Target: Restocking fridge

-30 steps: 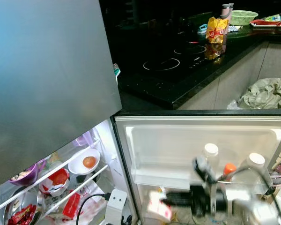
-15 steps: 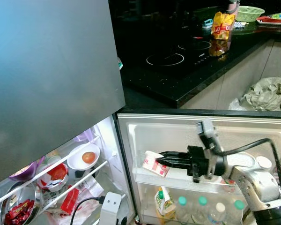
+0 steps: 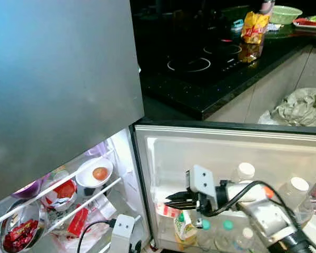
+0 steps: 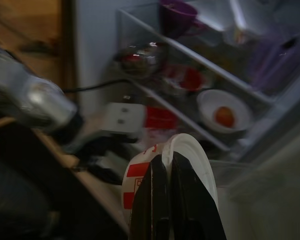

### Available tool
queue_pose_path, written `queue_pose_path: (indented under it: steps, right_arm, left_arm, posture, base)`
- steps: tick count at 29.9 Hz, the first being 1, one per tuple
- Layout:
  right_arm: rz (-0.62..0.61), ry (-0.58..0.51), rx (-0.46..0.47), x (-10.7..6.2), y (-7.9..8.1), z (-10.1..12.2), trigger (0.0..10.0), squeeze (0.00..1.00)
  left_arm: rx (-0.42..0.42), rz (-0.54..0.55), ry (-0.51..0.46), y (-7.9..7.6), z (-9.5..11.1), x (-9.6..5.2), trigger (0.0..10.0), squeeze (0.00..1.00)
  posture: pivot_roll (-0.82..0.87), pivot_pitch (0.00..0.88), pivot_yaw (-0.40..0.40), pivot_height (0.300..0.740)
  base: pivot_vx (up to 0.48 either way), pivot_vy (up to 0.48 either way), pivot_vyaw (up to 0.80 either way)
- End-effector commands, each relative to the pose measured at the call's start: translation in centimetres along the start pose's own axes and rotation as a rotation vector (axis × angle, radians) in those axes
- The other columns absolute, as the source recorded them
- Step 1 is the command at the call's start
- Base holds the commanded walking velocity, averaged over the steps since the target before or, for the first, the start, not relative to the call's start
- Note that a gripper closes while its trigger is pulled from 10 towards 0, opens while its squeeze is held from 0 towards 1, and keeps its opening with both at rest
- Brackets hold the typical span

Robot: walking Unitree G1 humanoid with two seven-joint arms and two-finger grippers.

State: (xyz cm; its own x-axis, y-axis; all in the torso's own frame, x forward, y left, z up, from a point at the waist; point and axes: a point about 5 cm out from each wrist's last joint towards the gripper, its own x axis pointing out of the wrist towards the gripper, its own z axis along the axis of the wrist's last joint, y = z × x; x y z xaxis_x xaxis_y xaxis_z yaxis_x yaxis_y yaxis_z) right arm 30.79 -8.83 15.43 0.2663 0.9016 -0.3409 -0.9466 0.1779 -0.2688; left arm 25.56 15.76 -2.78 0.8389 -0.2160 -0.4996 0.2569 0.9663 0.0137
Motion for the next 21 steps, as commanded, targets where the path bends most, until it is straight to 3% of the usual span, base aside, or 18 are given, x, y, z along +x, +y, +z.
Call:
queue_pose_path:
  steps: [1,7,11,15,21]
  right_arm:
    - [-0.048,-0.006,-0.026,0.8,-0.1,-0.4,10.0,0.00]
    - [-0.111,-0.021,-0.030,1.7,-0.3,-1.0,10.0,0.00]
    - [-0.145,-0.005,-0.099,2.6,-0.2,-1.6,10.0,0.00]
    - [-0.190,-0.007,-0.085,2.9,-0.6,-2.1,10.0,0.00]
    - [-0.280,0.043,-0.159,2.9,-1.4,-3.1,10.0,0.00]
  left_arm:
    - [0.006,-0.016,-0.032,0.3,0.0,-0.4,10.0,0.00]
    - [0.023,-0.088,-0.086,-0.4,0.6,-0.4,10.0,0.00]
    - [0.083,-0.181,-0.119,-1.1,1.2,-0.5,10.0,0.00]
    - [0.090,-0.186,-0.127,-1.2,1.5,-0.4,10.0,0.00]
    - [0.084,-0.188,-0.145,-1.2,1.8,-0.4,10.0,0.00]
  posture:
    - [-0.10,0.121,0.043,0.740]
    - [-0.10,0.121,0.048,0.740]
    - [-0.10,0.122,0.052,0.740]
    - [-0.09,0.126,0.051,0.740]
    - [-0.09,0.131,0.048,0.740]
  base:
    - [0.000,0.000,0.00]
    - [0.000,0.000,0.00]
    - [0.000,0.000,0.00]
    - [0.000,0.000,0.00]
    - [0.000,0.000,0.00]
